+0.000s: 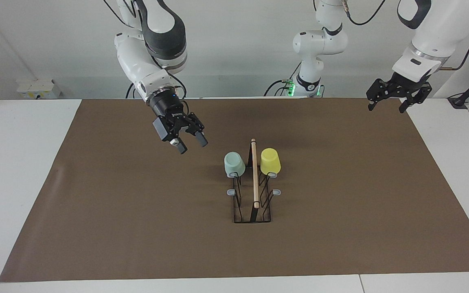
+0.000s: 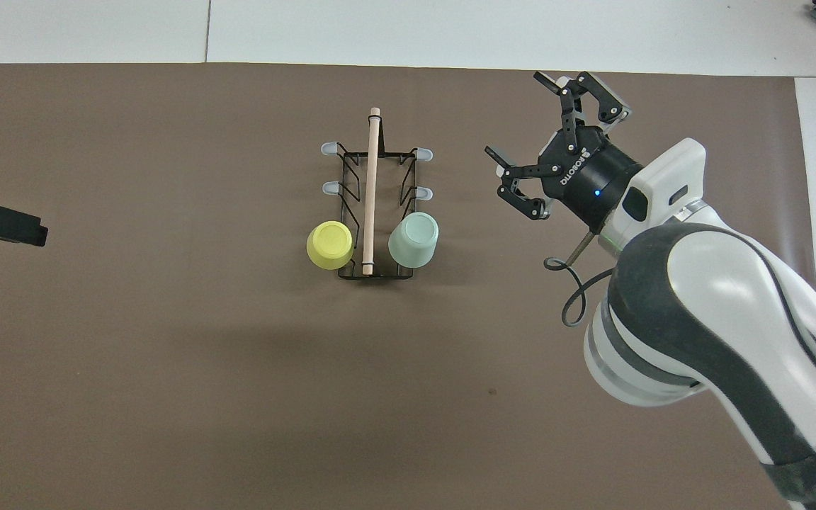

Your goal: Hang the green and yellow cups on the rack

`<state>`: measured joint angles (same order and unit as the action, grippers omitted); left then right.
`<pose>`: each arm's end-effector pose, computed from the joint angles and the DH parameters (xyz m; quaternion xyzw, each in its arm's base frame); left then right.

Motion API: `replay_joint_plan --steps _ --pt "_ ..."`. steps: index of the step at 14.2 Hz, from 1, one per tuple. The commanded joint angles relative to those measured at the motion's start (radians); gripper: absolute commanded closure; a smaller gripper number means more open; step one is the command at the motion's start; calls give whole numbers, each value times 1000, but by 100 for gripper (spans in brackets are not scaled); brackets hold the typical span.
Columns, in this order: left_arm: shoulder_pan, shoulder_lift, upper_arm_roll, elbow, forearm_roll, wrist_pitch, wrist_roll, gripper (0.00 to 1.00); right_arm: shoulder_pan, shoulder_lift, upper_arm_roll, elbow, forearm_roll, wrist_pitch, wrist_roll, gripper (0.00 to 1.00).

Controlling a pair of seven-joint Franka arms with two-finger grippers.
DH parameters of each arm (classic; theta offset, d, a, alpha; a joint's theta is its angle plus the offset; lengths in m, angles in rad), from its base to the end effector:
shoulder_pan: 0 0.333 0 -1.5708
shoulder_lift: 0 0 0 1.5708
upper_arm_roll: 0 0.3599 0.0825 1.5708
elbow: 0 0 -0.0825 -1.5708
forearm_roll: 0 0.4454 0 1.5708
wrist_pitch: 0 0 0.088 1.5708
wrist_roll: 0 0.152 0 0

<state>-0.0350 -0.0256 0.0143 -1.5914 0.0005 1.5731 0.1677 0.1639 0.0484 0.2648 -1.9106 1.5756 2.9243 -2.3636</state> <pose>0.6072 -0.0124 0.6283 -0.9956 0.0941 -0.0036 0.0003 0.6579 0.2392 0.5331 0.6436 0.5176 0.5637 0.0057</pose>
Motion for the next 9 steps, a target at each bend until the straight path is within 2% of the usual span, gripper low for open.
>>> replay_joint_plan --steps 1,4,7,9 --pt "-5 -27 3 -29 19 -5 -13 0 -50 -10 7 -10 -176 -121 238 0" --pt "-5 -27 3 -29 19 -5 -13 0 -90 -15 4 -8 -398 -256 600 0" --pt "-5 -27 3 -29 19 -5 -13 0 -153 -21 -6 -5 -641 -443 979 0" --pt "-5 -27 3 -29 19 -5 -13 0 -191 -44 -6 -5 -754 -554 1191 0"
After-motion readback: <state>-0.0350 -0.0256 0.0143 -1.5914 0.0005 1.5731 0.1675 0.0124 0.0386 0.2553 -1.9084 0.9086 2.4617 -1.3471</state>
